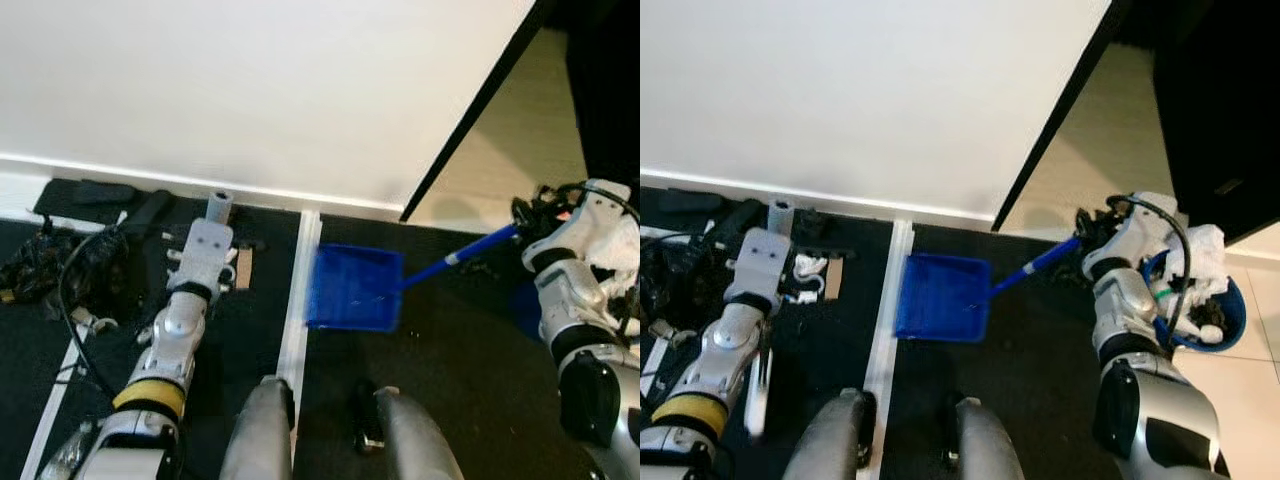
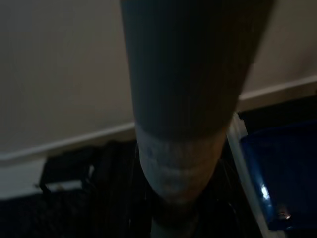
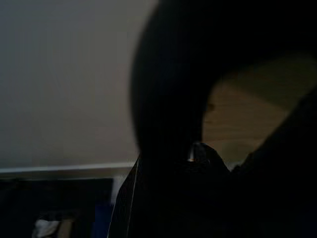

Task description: Sweep floor

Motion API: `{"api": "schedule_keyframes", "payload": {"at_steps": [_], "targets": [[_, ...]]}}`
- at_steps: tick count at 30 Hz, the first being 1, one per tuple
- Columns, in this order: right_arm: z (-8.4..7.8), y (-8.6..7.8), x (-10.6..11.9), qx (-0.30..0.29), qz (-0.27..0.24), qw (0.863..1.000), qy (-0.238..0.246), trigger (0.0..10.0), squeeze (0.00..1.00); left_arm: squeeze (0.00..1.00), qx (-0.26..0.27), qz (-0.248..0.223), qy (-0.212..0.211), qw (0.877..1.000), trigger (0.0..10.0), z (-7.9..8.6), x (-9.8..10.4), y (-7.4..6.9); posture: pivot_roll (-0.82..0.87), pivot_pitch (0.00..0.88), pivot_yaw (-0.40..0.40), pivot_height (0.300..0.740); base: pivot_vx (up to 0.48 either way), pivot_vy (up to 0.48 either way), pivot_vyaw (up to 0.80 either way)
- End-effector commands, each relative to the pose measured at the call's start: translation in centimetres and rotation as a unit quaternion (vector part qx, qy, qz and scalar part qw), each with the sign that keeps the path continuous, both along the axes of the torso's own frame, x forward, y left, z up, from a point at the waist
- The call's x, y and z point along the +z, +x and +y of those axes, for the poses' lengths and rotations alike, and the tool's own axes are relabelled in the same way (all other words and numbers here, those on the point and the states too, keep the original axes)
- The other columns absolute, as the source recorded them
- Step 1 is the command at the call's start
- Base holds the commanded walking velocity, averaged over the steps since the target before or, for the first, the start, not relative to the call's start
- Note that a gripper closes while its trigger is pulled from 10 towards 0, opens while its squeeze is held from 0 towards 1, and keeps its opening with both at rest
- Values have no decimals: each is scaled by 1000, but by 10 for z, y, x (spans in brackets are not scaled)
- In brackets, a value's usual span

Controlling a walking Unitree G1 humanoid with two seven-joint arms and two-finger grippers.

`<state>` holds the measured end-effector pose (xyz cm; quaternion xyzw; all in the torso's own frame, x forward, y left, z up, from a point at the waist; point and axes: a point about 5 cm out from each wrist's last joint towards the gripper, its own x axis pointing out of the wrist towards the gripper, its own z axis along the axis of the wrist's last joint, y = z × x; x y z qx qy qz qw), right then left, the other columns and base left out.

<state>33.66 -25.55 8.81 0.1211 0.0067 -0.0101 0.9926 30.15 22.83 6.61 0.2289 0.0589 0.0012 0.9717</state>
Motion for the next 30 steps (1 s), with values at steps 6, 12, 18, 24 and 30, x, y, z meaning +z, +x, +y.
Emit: {"api": "schedule_keyframes", "payload": {"at_steps": [6, 12, 18, 24, 30], "targets": [[-9, -4, 1, -9, 0, 1000, -25, 0, 0, 0, -23, 8, 45, 999, 10000, 12, 18, 4, 131, 22, -61, 740, 0, 0, 0], [-7, -4, 1, 1, 0, 999, -34, 0, 0, 0, -40, 15, 79, 996, 10000, 19, 24, 3, 139, 28, -74, 740, 0, 0, 0], [0, -4, -5, -3, 13, 999, -38, 10000, 0, 0, -11, -11, 21, 1000, 10000, 23, 33, 2, 146, 38, -87, 740, 0, 0, 0], [-1, -6, -8, -27, 14, 999, -28, 10000, 0, 0, -11, -19, -12, 1000, 10000, 14, 34, 6, 143, 41, -87, 740, 0, 0, 0], [-4, -11, -10, -41, 8, 999, -34, 10000, 0, 0, -25, -15, -12, 1000, 10000, 7, 34, 11, 133, 35, -77, 740, 0, 156, 0]]}}
